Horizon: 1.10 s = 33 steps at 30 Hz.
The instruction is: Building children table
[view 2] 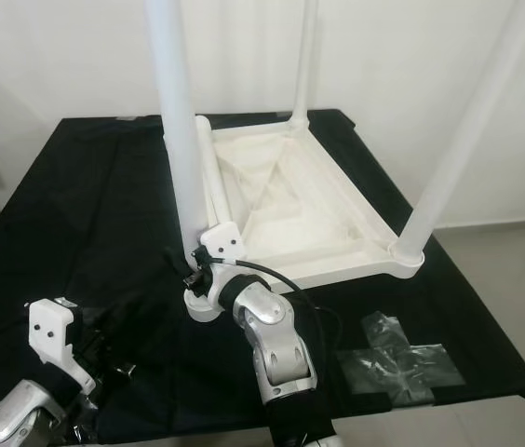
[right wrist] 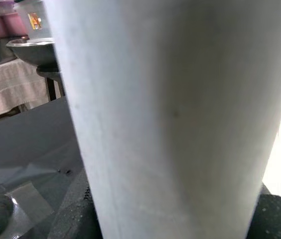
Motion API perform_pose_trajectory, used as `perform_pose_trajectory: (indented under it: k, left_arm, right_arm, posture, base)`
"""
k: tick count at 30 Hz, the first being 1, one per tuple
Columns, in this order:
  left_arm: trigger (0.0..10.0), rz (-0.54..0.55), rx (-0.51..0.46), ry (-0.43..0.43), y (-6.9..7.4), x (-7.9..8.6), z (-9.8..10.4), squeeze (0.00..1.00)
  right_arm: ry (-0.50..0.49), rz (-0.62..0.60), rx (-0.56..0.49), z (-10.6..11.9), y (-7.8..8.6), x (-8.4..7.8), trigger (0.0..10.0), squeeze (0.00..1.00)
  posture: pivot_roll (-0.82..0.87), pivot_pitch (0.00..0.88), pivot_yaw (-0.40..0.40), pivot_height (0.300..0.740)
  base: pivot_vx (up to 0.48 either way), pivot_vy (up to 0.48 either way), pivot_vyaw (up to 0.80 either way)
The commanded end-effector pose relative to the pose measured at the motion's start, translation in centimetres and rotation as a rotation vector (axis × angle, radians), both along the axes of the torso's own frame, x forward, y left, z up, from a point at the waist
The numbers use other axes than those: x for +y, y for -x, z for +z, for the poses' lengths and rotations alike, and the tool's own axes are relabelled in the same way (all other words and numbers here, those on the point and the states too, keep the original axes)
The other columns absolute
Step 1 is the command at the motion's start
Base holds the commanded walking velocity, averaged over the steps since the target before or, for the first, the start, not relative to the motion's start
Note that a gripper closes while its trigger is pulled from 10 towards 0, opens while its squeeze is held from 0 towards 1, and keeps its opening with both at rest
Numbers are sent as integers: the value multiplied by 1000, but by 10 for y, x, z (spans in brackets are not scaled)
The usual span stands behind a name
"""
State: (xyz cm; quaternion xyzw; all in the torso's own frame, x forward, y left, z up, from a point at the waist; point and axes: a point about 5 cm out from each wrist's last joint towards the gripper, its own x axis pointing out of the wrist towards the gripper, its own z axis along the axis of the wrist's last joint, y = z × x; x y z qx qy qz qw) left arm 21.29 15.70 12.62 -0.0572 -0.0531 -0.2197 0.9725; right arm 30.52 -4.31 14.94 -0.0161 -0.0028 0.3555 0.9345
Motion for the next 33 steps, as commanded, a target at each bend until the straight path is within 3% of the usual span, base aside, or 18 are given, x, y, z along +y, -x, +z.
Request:
perform_pose_trajectory:
  k: [1,11,17,19,20,21,22,24,33]
  left_arm:
    - [10000,5,17,-12,0,1,-4,0]
    - [10000,28,15,-28,-1,3,-4,0]
    - [10000,167,23,-53,2,14,-6,0]
    - [10000,285,44,-75,6,24,-9,0]
    - [10000,285,44,-75,6,24,-9,0]
    - [10000,335,65,-76,10,29,-11,0]
    - [10000,335,65,-76,10,29,-11,0]
    - [10000,377,103,-101,26,29,-17,0]
    - [10000,409,100,-145,31,29,-19,0]
  right_arm:
    - [-7,-7,83,-16,4,0,10000,1000]
    - [-42,-36,32,-11,15,-22,10000,1000]
    - [-66,-46,-24,-7,25,-48,10000,1000]
    - [-41,-71,-36,-11,33,-62,10000,557]
    - [-41,-71,-36,-11,33,-62,10000,557]
    - [-17,-108,-43,-13,37,-71,10000,0]
    - [-17,-108,-43,-13,37,-71,10000,0]
    - [50,-216,-56,-18,43,-90,10000,0]
    - [100,-254,-31,-24,46,-95,10000,0]
  posture:
    - [3,85,17,740]
    - [-16,77,26,740]
    - [-42,69,53,740]
    - [-39,64,63,740]
    - [-39,64,63,740]
    - [-40,64,71,740]
    - [-40,64,71,740]
    - [-44,68,75,740]
    - [-32,71,70,740]
  base:
    - [0,0,0]
    - [0,0,0]
    - [0,0,0]
    - [0,0,0]
    - [0,0,0]
    - [0,0,0]
    - [0,0,0]
    - [0,0,0]
    - [0,0,0]
